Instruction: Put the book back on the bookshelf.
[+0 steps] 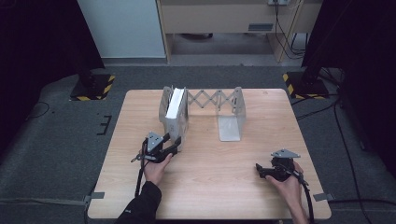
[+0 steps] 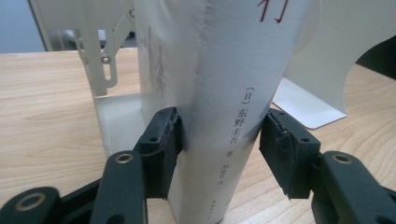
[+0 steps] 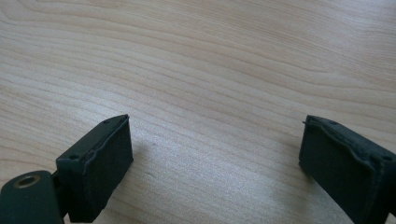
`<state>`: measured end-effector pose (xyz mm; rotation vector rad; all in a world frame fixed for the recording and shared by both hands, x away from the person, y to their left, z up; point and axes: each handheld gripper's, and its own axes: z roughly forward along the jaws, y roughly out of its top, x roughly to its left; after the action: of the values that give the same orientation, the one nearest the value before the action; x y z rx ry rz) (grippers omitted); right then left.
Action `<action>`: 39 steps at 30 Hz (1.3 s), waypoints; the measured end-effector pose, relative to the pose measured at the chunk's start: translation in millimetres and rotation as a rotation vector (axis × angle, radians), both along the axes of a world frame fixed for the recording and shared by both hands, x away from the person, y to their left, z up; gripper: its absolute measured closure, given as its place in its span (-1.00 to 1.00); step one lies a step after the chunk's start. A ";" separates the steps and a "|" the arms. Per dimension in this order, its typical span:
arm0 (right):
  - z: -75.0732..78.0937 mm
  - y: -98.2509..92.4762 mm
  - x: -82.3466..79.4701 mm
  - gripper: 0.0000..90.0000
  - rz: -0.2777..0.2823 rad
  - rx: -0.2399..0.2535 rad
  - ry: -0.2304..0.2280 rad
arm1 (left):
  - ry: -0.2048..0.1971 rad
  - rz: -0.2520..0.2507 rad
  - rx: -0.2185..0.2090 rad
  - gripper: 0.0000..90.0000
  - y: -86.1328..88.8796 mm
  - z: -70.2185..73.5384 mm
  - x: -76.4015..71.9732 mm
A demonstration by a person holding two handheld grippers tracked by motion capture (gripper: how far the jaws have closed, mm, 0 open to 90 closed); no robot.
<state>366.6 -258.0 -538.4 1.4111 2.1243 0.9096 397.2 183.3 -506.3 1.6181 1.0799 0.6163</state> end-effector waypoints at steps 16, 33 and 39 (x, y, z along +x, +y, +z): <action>0.0 0.0 0.0 -0.78 0.000 0.000 0.000 | 0.023 -0.006 0.005 -0.05 -19.3 1.3 27.1; 0.0 0.0 0.0 -0.78 0.000 0.001 0.000 | 0.025 0.002 -0.004 -0.12 -21.1 -2.0 47.2; 0.0 0.0 0.0 -0.78 0.000 0.000 0.000 | 0.072 -0.040 0.015 -0.29 -14.6 2.7 35.3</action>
<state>366.6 -258.0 -538.5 1.4106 2.1244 0.9100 432.5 168.8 -503.7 1.6822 1.0944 0.5448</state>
